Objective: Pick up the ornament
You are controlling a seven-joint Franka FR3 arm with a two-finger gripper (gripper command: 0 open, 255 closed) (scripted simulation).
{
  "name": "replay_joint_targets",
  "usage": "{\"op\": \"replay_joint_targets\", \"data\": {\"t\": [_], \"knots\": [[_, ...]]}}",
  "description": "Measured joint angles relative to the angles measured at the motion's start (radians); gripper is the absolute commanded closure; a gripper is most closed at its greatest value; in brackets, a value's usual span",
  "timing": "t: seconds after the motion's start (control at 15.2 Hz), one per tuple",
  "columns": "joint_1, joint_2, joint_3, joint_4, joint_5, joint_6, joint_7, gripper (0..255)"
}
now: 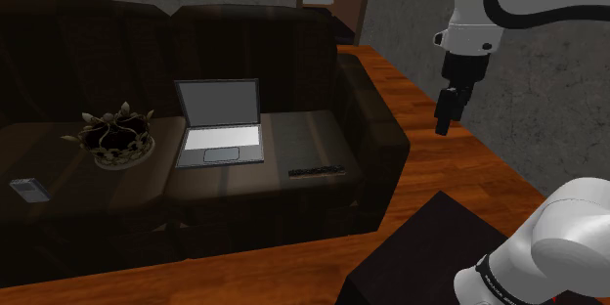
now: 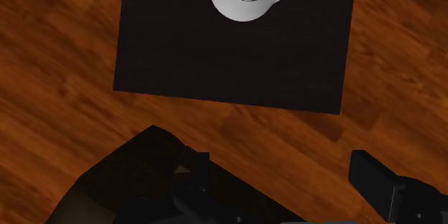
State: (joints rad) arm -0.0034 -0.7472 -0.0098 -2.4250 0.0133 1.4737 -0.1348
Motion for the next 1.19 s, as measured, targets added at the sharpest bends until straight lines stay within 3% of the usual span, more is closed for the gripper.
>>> {"op": "replay_joint_targets", "data": {"t": [0.13,0.53,1.19], "knots": [[0.002,0.004,-0.004,-0.010,-0.004,0.017,-0.011,0],[0.019,0.085,-0.056,-0.113,-0.048,0.239,-0.149,0],[0.065,0.401,-0.131,-0.147,-0.070,0.665,-0.386,0]]}}
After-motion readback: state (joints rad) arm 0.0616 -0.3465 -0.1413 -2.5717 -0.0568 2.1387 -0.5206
